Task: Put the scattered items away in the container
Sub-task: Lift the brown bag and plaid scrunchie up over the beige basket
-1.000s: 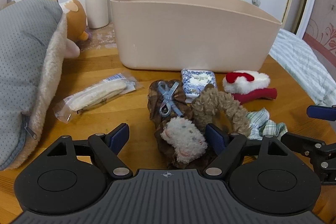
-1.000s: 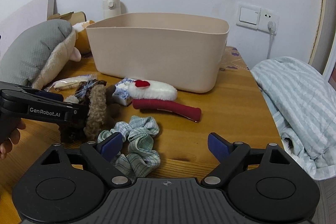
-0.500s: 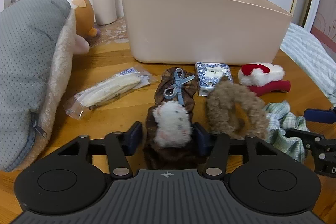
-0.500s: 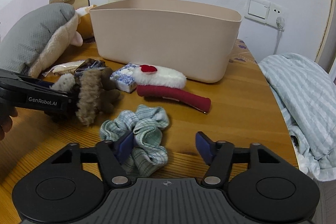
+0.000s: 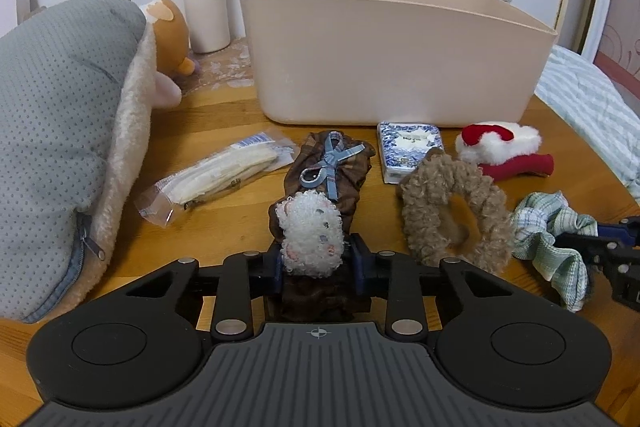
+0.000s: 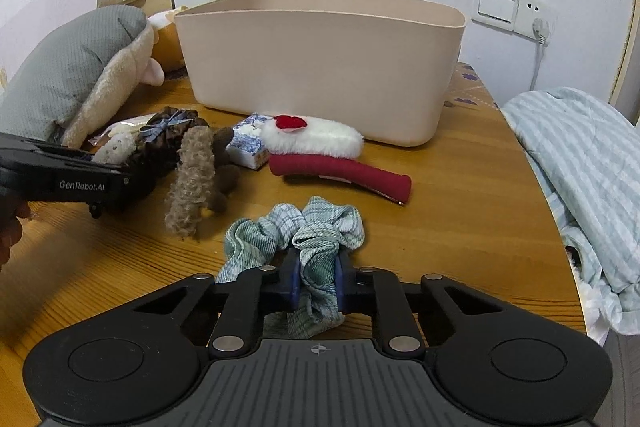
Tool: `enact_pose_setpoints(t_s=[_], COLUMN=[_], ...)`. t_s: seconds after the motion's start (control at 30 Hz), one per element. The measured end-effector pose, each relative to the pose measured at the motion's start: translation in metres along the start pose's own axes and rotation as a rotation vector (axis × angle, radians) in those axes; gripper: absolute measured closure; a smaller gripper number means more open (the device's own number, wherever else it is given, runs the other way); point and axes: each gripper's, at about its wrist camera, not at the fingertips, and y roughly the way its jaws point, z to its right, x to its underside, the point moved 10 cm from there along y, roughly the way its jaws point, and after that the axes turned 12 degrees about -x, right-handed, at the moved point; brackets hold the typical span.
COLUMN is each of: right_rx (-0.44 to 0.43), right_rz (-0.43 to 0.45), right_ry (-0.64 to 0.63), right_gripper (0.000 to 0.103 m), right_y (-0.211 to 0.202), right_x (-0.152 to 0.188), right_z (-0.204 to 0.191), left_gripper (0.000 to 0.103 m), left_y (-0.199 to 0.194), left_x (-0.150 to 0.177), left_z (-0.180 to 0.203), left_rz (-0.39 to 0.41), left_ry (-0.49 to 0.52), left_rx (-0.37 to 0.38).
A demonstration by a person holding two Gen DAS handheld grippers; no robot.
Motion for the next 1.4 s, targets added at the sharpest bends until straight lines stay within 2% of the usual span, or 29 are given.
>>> enact_pose_setpoints(t_s=[0.6,1.4], right_rx=[-0.008,-0.005], right_rz=[0.052,0.231], right_ry=[0.012,-0.034], right_gripper=[0.094,0.094], right_y=[-0.018,-0.077], right_x=[-0.008,-0.078], right_z=[0.001,-0.004], left_gripper=[0.072,0.072], left_y=[-0.024,-0.08], left_x=[-0.009,-0.072], left_z=[-0.009,-0.006], left_rz=[0.054,0.21], left_ry=[-0.048,-0.052], left_rx=[-0.014,0.013])
